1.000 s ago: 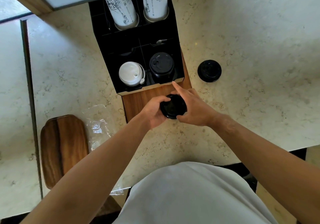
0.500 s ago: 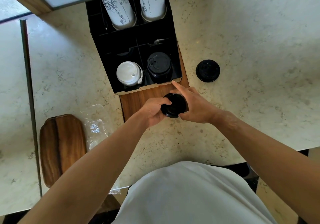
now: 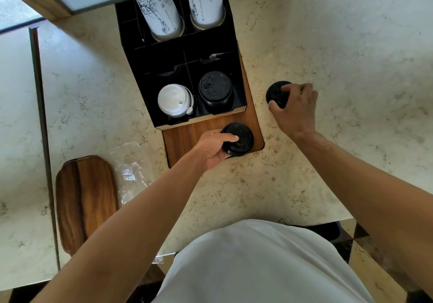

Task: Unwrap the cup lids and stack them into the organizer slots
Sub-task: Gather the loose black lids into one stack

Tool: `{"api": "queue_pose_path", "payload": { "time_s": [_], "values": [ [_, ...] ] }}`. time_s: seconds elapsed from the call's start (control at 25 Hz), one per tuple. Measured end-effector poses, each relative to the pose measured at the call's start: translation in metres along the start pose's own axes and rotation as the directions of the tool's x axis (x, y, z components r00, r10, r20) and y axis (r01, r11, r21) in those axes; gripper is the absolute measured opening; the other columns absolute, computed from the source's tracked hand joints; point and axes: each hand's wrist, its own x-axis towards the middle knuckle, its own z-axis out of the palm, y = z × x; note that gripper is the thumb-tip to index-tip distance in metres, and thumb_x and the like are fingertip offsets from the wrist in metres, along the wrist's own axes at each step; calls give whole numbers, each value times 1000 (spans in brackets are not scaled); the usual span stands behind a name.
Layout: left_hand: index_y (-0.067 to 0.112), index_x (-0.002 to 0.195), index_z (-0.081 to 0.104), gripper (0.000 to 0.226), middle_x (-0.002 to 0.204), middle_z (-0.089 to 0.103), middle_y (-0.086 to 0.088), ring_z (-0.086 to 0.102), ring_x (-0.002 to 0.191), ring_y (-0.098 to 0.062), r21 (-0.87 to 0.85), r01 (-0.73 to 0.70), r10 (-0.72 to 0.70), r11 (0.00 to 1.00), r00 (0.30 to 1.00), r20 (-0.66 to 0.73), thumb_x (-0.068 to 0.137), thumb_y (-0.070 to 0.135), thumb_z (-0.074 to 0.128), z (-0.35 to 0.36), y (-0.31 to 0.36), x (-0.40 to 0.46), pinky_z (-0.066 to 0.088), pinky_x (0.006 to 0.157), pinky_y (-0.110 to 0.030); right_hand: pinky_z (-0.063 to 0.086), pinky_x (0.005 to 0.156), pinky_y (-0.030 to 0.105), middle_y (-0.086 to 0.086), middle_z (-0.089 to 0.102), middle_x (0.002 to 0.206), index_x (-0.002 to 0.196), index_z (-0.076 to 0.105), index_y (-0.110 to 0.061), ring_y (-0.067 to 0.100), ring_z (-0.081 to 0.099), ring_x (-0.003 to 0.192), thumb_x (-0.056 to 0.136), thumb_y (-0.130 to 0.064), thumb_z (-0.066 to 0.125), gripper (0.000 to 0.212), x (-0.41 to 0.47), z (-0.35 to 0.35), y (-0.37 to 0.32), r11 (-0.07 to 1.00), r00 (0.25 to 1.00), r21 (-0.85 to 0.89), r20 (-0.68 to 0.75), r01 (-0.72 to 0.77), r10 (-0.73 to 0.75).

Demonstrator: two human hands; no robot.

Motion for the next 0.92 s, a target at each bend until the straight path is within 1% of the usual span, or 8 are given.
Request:
{"api": "queue_pose_path", "payload": {
  "time_s": [0.08,0.16,0.28,0.36,0.48,0.64,0.76,0.92],
  "values": [
    [-5,124,64,35,120,71,-23,72,106,-31,-21,10,-9,1000,999,34,90,-7,66,3,0,-2,64,75,-38,38,114,45,16,39,142,140,46,-15,36,38,133,81,-55,73,76,16,2,3,992,997,-101,0,-82,83],
    [-3,124,64,31,120,72,-21,72,105,-31,-58,30,-27,998,998,61,93,0,66,5,0,-4,64,77,-40,36,113,47,17,37,143,143,41,-16,37,38,133,76,-63,74,89,25,8,4,981,994,-166,25,-101,107],
    [3,127,63,32,124,70,-20,70,110,-33,-124,52,-44,991,997,62,98,15,63,3,2,-3,62,85,-46,36,112,50,21,35,146,147,36,-14,41,37,134,74,-58,75,94,30,18,5,968,992,-230,50,-100,115],
    [5,133,61,38,125,71,-19,71,109,-32,-148,48,-41,988,998,49,100,24,60,0,3,-2,62,83,-46,37,112,50,22,34,147,149,35,-15,43,36,134,73,-49,77,93,31,19,7,970,992,-225,58,-94,109],
    [7,138,59,44,124,72,-16,71,110,-30,-157,36,-32,987,999,26,101,32,57,-4,2,0,62,81,-43,38,113,50,19,36,147,151,37,-16,42,36,134,73,-40,78,91,24,15,11,986,996,-156,53,-57,66],
    [9,138,59,44,120,73,-15,71,107,-30,-159,28,-27,987,1000,4,101,33,56,-8,3,-1,63,72,-40,39,112,46,11,38,150,155,31,-19,36,34,135,75,-22,82,95,-7,1,9,993,993,81,63,91,-96],
    [9,132,62,44,116,75,-15,72,106,-30,-150,36,-34,988,999,13,104,41,51,-8,3,-9,63,70,-41,36,110,41,5,40,149,159,22,-23,28,31,135,76,-10,83,103,-42,-8,-2,959,960,215,168,184,-222],
    [9,139,56,62,126,71,-17,69,115,-33,-127,24,-17,992,998,53,104,57,38,-13,1,-20,54,101,-50,33,118,44,-5,42,153,163,11,-28,19,27,141,76,-10,82,113,-79,-14,-21,916,831,248,394,314,-392]
  ]
}}
